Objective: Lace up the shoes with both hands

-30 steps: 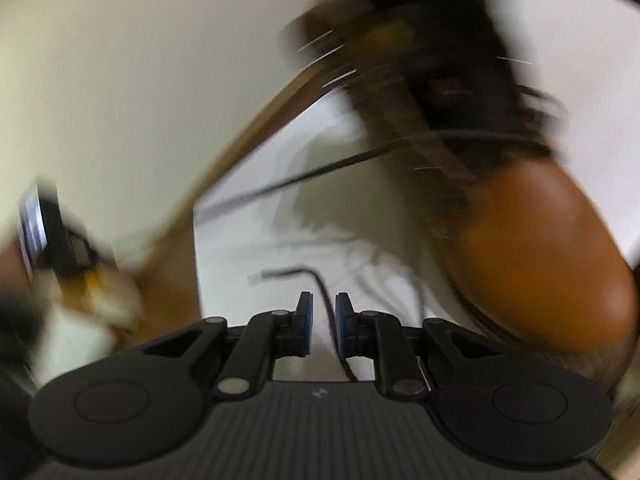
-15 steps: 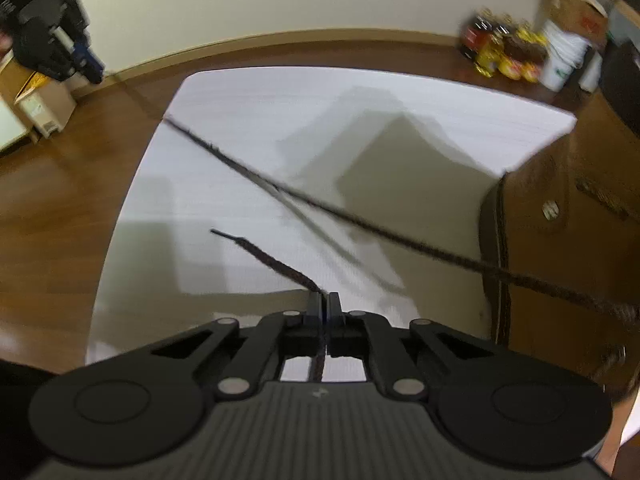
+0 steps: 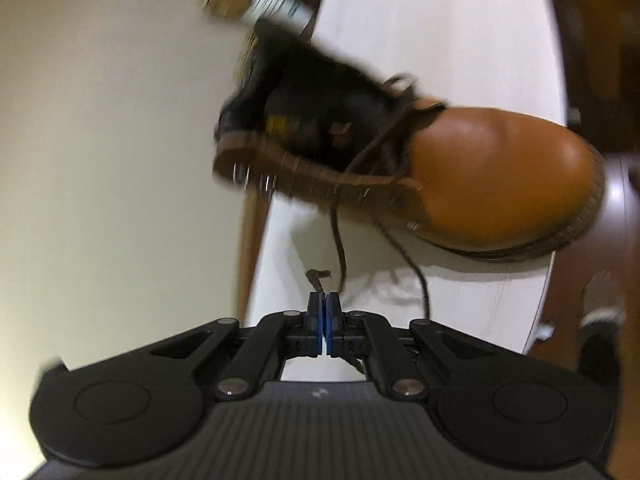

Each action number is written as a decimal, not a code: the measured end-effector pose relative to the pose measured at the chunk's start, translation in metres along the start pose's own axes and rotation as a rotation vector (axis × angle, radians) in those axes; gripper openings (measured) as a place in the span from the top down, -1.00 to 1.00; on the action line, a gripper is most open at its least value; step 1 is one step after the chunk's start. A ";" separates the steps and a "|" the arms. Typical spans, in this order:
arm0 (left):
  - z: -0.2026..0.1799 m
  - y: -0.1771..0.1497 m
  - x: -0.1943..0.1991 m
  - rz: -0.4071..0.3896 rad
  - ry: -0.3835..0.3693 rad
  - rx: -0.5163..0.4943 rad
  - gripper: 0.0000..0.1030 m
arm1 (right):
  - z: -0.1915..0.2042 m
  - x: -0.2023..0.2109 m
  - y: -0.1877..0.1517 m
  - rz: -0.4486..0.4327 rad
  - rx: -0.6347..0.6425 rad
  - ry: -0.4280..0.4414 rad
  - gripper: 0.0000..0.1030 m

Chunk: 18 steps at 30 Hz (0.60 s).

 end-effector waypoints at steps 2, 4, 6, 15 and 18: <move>-0.030 0.018 -0.009 -0.046 -0.085 -0.014 0.63 | -0.006 0.008 0.002 -0.031 -0.066 0.039 0.95; -0.052 0.030 -0.020 -0.056 -0.119 -0.043 0.63 | -0.009 0.014 0.004 -0.047 -0.104 0.062 0.95; -0.068 0.031 -0.034 -0.055 -0.143 -0.058 0.63 | -0.012 0.021 0.007 -0.063 -0.140 0.089 0.95; -0.108 0.042 -0.065 -0.049 -0.130 -0.180 0.95 | -0.015 0.041 0.029 -0.050 -0.166 0.143 0.94; -0.110 0.036 -0.053 -0.072 -0.123 -0.269 0.95 | -0.015 0.046 0.041 0.008 -0.136 0.146 0.80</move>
Point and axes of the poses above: each gripper's, at about its wrist camera, not at the fingertips, and x roughly against the way its jaws point, z to its left, y to its top, the point moved 1 cm from there along -x, roughly the way its jaws point, and after that the axes turned 12 degrees about y, right-handed, at the moved point
